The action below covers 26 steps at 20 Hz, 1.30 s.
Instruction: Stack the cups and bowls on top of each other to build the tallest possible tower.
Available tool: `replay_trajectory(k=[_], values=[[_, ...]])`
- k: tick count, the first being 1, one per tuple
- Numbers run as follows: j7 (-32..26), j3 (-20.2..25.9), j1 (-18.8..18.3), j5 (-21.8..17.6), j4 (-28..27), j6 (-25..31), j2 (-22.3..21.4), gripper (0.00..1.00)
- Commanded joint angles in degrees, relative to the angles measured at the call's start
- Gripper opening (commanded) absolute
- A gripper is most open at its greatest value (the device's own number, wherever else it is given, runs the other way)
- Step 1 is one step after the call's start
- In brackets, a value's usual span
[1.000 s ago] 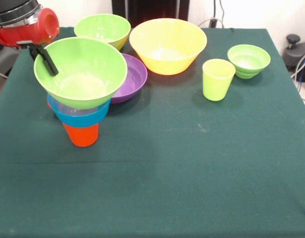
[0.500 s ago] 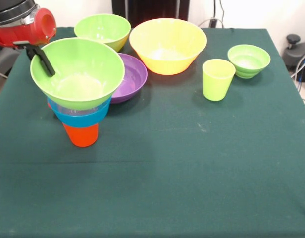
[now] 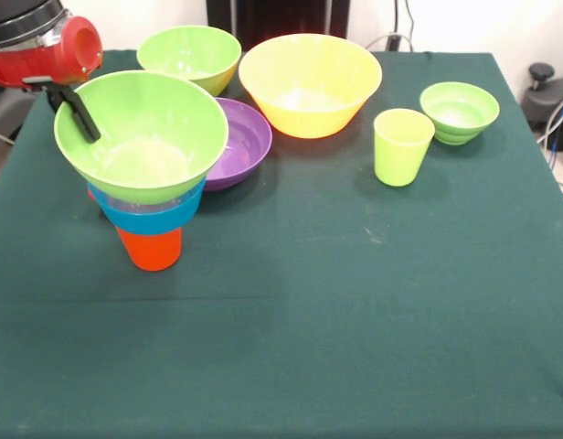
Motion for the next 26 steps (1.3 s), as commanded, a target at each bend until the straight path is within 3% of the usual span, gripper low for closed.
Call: replay_trajectory(k=[1,26], values=[[-14.6,-2.6,3.1,-2.5,-3.1,2.5,3.2,0.00],[-15.1,-2.6,2.7,-3.2,-2.5,0.9,4.2,0.00]])
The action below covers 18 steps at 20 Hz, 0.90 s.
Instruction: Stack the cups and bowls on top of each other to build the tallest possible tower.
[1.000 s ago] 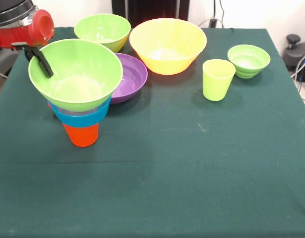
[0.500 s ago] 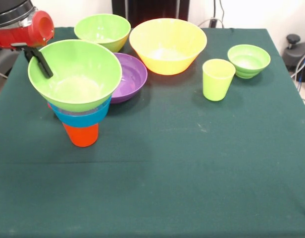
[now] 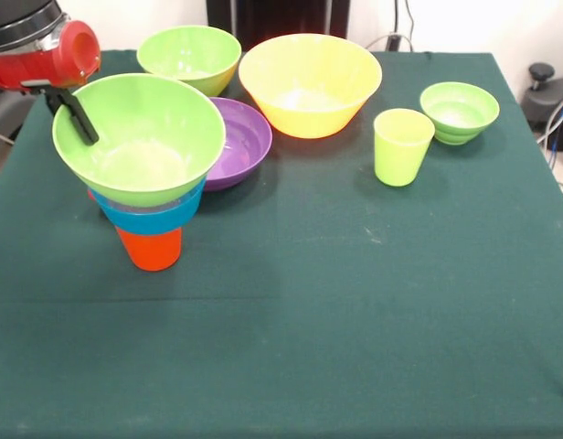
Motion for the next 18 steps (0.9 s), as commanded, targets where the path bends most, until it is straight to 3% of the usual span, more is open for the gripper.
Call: replay_trajectory(k=[1,15,16,18], values=[[-15.2,-2.3,2.7,-2.9,-2.4,0.9,4.0,0.00],[-14.8,-2.6,2.9,-3.5,-2.1,0.9,3.8,0.00],[-15.0,-2.6,3.0,-3.7,-2.2,1.0,3.7,1.00],[-15.1,-2.8,3.3,-4.0,-2.5,1.5,3.5,1.00]])
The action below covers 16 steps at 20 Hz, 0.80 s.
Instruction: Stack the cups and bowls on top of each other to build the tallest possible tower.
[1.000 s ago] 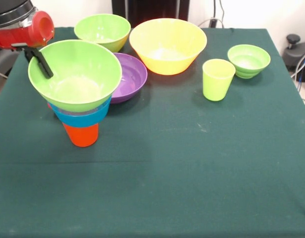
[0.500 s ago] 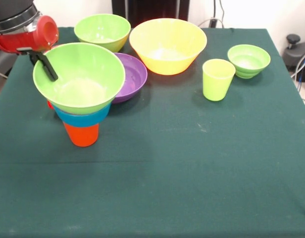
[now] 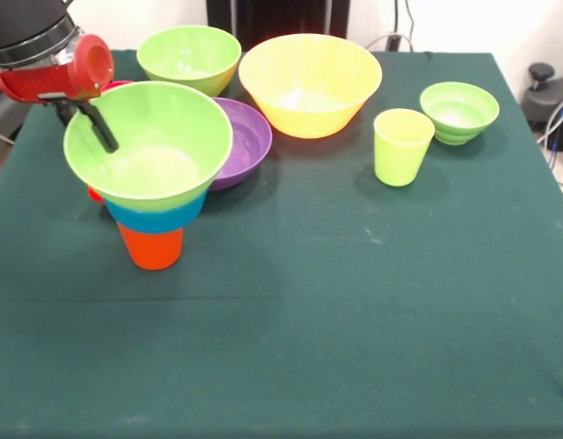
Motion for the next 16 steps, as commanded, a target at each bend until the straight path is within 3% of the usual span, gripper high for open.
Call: replay_trajectory(k=[1,7,16], values=[[-15.2,-2.8,3.4,-3.8,-2.7,2.0,1.5,1.00],[-16.7,-2.9,3.7,-4.0,-4.2,3.5,1.9,1.00],[-15.2,-2.5,3.1,-2.8,-1.7,3.5,0.2,1.00]])
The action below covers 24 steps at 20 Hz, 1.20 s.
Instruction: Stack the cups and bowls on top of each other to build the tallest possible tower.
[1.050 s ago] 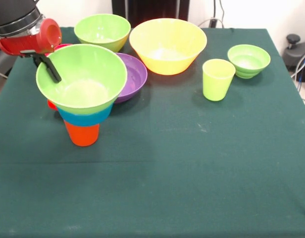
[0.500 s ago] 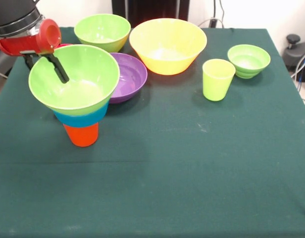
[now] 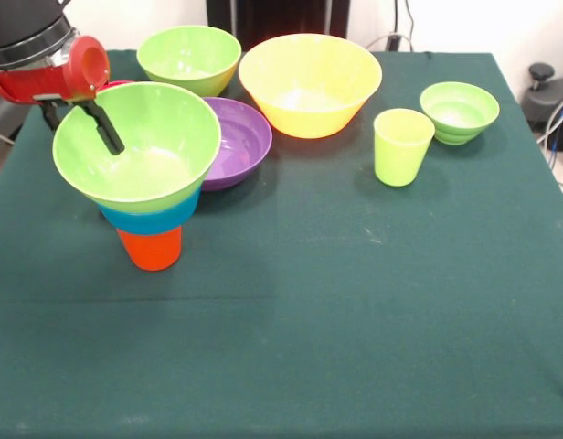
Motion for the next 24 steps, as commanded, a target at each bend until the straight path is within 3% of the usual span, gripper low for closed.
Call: replay_trajectory(k=[1,12,24], values=[[-15.1,-2.3,2.9,-2.5,-0.8,3.6,-0.2,1.00],[-13.0,-0.3,1.3,2.1,4.1,6.5,-7.5,1.00],[-11.8,-0.5,1.9,6.8,5.3,11.3,-14.4,1.00]])
